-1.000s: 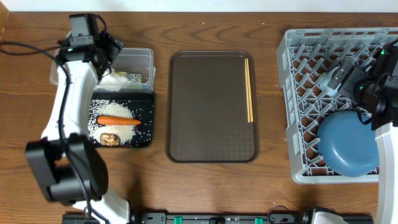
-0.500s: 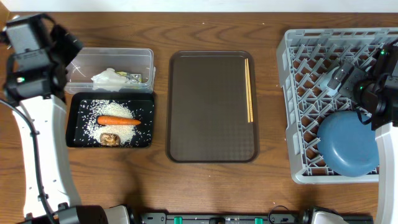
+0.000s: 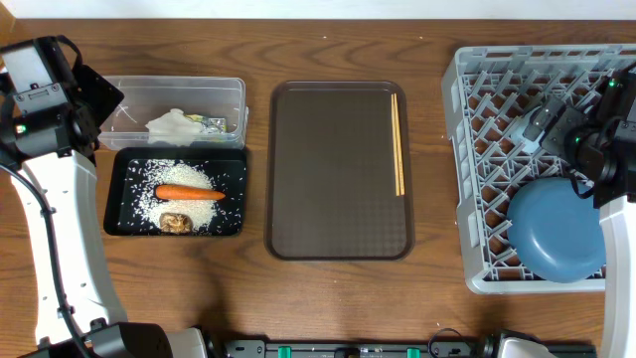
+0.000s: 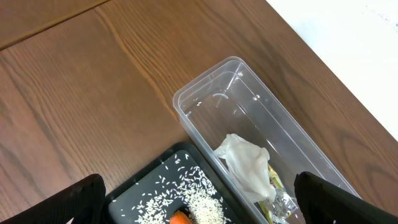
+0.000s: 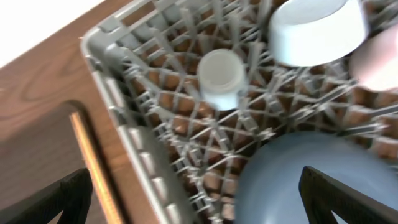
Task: Sort waste into correct bins and load items into the dishwasher rack
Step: 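Move the right gripper from the rack to the chopsticks on the brown tray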
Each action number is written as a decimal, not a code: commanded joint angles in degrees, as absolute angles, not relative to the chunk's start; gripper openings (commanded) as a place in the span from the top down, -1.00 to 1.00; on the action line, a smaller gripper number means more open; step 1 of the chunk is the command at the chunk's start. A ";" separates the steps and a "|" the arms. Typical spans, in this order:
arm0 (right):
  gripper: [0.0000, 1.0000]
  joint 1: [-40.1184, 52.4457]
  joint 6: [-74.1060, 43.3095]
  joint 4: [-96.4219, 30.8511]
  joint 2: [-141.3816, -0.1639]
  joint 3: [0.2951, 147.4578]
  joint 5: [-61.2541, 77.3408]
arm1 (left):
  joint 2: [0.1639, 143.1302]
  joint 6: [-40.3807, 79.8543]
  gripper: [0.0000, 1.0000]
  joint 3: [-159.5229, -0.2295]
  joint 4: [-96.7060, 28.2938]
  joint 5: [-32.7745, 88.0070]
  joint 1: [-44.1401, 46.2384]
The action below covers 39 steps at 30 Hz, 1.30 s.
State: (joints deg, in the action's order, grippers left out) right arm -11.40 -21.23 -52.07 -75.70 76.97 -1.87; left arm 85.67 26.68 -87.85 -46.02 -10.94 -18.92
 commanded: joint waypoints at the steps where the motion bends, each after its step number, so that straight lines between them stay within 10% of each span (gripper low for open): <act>1: -0.99 -11.70 -28.75 -53.28 -75.77 77.49 10.83 | 85.93 25.54 -0.96 -88.12 -46.06 -12.08 -18.94; 11: -0.78 -5.91 -25.93 -46.19 -75.81 77.49 44.51 | 85.93 25.54 -0.96 -88.12 -46.06 -12.08 -18.96; 24: -0.73 33.26 -35.35 -39.46 -83.37 78.70 -0.47 | 85.93 25.52 -0.96 -88.12 -46.06 -12.08 -18.96; 39: -0.77 32.56 -33.74 -56.82 -116.20 102.94 -12.64 | 85.93 25.52 -0.96 -88.12 -46.06 -12.08 -18.96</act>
State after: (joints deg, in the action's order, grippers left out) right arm 34.22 -34.61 -55.24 -112.01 98.50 -9.78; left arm 85.67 26.55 -87.85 -46.06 -10.94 -18.92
